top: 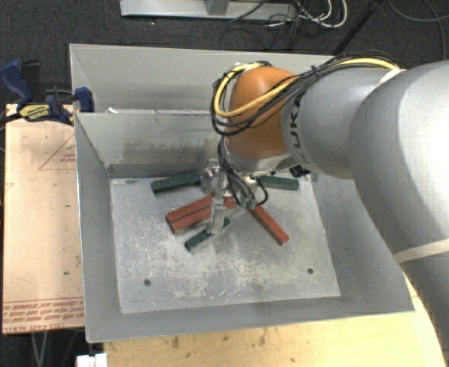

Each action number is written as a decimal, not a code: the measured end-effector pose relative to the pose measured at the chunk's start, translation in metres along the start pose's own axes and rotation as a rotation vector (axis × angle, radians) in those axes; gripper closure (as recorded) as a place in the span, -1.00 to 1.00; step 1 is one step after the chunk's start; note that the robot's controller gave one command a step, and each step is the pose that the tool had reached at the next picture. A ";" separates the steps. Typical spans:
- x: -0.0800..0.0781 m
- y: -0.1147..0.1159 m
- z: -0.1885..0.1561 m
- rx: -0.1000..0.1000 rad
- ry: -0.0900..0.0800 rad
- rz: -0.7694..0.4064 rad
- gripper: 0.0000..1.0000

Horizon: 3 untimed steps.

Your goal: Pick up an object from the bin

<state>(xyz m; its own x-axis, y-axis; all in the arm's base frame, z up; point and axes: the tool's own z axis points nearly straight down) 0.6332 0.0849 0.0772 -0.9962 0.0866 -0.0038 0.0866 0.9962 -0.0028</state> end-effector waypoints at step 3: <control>0.002 -0.019 -0.155 -0.004 -0.004 -0.090 1.00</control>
Offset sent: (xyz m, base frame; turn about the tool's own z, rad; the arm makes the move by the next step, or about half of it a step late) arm 0.0000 0.0000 0.0000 0.0000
